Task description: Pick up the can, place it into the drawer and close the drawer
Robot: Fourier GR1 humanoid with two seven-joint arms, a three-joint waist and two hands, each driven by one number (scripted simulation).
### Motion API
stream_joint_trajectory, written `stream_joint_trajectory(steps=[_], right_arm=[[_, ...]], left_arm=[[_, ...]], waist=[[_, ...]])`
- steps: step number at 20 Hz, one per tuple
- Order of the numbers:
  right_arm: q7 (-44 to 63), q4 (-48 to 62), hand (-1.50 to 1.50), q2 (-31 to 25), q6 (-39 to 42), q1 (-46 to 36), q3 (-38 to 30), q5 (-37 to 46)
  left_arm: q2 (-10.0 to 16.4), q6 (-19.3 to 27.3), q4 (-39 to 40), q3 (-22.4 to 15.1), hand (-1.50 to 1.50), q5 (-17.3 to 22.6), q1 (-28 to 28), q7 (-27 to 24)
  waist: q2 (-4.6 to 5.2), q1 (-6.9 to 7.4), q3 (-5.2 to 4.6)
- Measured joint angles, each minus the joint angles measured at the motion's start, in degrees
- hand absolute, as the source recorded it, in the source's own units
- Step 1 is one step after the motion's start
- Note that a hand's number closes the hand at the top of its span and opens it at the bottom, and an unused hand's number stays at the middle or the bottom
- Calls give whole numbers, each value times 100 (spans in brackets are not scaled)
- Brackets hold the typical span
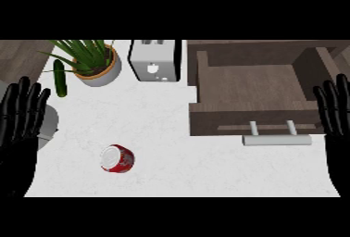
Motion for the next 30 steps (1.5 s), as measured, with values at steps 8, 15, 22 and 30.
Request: stream_joint_trajectory(steps=[8, 15, 22, 30], right_arm=[[213, 166, -150, 156, -173, 165, -145, -92], [848, 255, -150, 183, -369, 368, -304, -88], [1013, 195, -150, 121, -273, 406, -473, -191], [824, 232, -150, 172, -132, 539, -545, -208]], left_arm=[[-506, 997, -730, -552, -150, -579, 1208, 439], [-637, 2207, -1333, -1376, -150, -1028, 2382, 1289], [-633, 2693, -1531, -1999, -150, -1428, 2613, 1607], [-659, 3156, -793, -2229, -150, -1550, 2173, 1585]], waist=[[-148, 131, -204], [-173, 98, -226], [-172, 52, -230], [-167, 29, -232]])
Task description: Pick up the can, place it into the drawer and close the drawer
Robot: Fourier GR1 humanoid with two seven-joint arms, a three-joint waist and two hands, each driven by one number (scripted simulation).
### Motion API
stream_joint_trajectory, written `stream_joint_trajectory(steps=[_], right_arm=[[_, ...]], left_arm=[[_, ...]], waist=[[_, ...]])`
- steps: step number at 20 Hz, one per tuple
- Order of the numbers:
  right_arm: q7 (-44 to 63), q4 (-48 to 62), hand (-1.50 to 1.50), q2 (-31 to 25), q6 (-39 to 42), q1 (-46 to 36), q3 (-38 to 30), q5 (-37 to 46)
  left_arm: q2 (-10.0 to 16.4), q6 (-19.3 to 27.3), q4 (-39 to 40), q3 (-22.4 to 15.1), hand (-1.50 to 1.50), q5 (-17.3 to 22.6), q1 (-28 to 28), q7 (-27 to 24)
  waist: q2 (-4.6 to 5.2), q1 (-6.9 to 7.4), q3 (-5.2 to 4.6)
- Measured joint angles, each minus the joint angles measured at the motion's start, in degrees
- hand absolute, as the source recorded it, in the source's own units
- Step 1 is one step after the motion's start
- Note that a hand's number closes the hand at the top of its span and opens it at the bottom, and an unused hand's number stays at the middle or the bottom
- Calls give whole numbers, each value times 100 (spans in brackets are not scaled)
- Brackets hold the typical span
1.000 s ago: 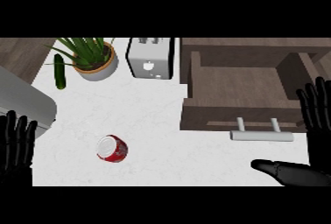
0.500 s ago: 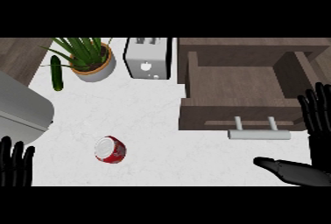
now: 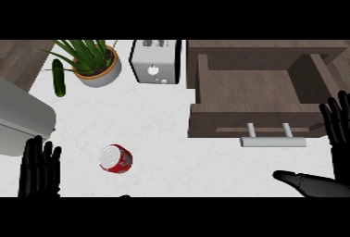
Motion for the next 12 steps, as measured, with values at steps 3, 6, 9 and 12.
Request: stream_joint_trajectory(steps=[3, 6, 9, 12], right_arm=[[-16, 13, -150, -69, 97, 3, -184, -156], [74, -161, -150, -58, 104, 77, -222, -174], [8, -202, -150, -45, 161, 144, -269, -190], [57, -302, -150, -11, 167, 212, -223, -118]], left_arm=[[0, 215, 411, -94, -150, 98, -65, -233], [-4, 383, 778, -202, -150, 242, -22, -527], [-6, 656, 1288, -252, -150, 358, -190, -788], [49, 708, 1608, -273, -150, 646, 47, -1301]], waist=[[-1, -2, -1], [-3, -2, -3], [-1, -6, -2], [-3, 2, -3]])
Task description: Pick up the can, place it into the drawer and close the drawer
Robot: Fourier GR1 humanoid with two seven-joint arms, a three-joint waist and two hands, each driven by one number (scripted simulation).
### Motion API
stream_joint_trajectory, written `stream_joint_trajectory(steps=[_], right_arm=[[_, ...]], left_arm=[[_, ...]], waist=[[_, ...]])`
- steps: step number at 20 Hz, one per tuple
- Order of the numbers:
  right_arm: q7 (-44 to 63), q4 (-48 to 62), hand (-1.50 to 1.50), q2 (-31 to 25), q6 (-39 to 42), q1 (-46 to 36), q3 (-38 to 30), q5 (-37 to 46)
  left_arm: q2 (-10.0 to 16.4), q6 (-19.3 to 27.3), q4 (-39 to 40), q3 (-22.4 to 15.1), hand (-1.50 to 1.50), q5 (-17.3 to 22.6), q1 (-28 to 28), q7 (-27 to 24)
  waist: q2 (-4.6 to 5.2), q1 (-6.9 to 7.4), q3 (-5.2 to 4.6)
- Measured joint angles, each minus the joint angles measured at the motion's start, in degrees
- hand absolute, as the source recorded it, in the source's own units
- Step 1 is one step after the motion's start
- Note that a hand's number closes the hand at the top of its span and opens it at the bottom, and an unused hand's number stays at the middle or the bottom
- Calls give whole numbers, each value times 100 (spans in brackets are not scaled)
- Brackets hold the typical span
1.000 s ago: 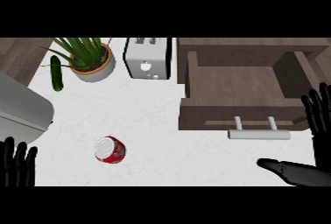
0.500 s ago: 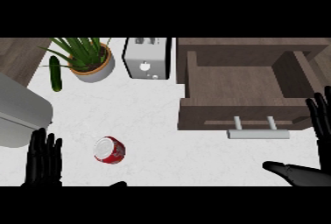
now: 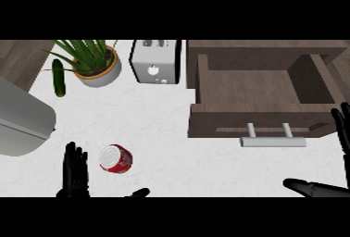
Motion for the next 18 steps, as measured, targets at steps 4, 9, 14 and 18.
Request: stream_joint_trajectory(steps=[4, 9, 14, 18], right_arm=[[-14, -88, -150, -45, 130, 90, -181, -162], [83, -261, -150, -67, 205, 146, -305, -253], [207, -403, -150, -36, 251, 176, -347, -237], [170, -503, -150, -52, 419, 319, -527, -402]], left_arm=[[-35, 143, 552, 27, -150, 338, -9, -527], [-51, 156, 1346, 390, -150, 949, -228, -1225], [-33, 99, 1989, 641, -150, 1466, -418, -1760], [-31, -80, 2529, 931, -150, 1781, -665, -2050]], waist=[[0, -4, 0], [1, -8, 0], [2, -8, 0], [3, -14, 2]])
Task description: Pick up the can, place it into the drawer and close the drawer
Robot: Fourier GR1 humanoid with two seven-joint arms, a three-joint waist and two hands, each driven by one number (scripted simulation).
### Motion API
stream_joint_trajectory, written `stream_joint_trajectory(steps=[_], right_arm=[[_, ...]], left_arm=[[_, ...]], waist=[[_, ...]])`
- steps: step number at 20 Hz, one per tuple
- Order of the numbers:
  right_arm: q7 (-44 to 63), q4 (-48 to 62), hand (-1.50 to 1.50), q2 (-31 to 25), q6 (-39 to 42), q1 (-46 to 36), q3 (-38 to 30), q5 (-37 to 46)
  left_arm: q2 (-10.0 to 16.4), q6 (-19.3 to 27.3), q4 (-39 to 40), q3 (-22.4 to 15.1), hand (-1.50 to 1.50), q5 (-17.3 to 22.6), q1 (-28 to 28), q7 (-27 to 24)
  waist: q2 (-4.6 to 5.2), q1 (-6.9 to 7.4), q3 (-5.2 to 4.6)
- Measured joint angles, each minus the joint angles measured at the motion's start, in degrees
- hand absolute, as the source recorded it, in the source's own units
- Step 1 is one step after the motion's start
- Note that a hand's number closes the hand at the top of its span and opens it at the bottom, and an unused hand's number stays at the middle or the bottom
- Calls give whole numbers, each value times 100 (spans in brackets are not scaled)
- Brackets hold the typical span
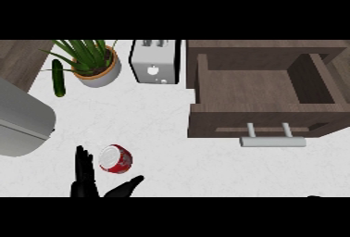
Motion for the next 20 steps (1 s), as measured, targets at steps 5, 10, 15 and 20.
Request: stream_joint_trajectory(steps=[5, 10, 15, 20], right_arm=[[23, -182, -150, 115, 96, 146, -17, 28], [198, -135, -150, 73, 87, -52, -128, 37], [207, -171, -150, 119, 155, -64, -119, 73], [367, -132, -150, 66, 179, -241, -219, 5]], left_arm=[[4, -213, 634, 265, -150, 375, -203, -463], [-18, -275, 1397, 375, -150, 916, -485, -1051], [-10, -599, 2348, 800, -150, 1271, -987, -1537], [41, -862, 3049, 1012, -150, 1432, -1490, -1877]], waist=[[-1, -1, 0], [1, 2, -2], [3, -5, 0], [-3, -5, 5]])
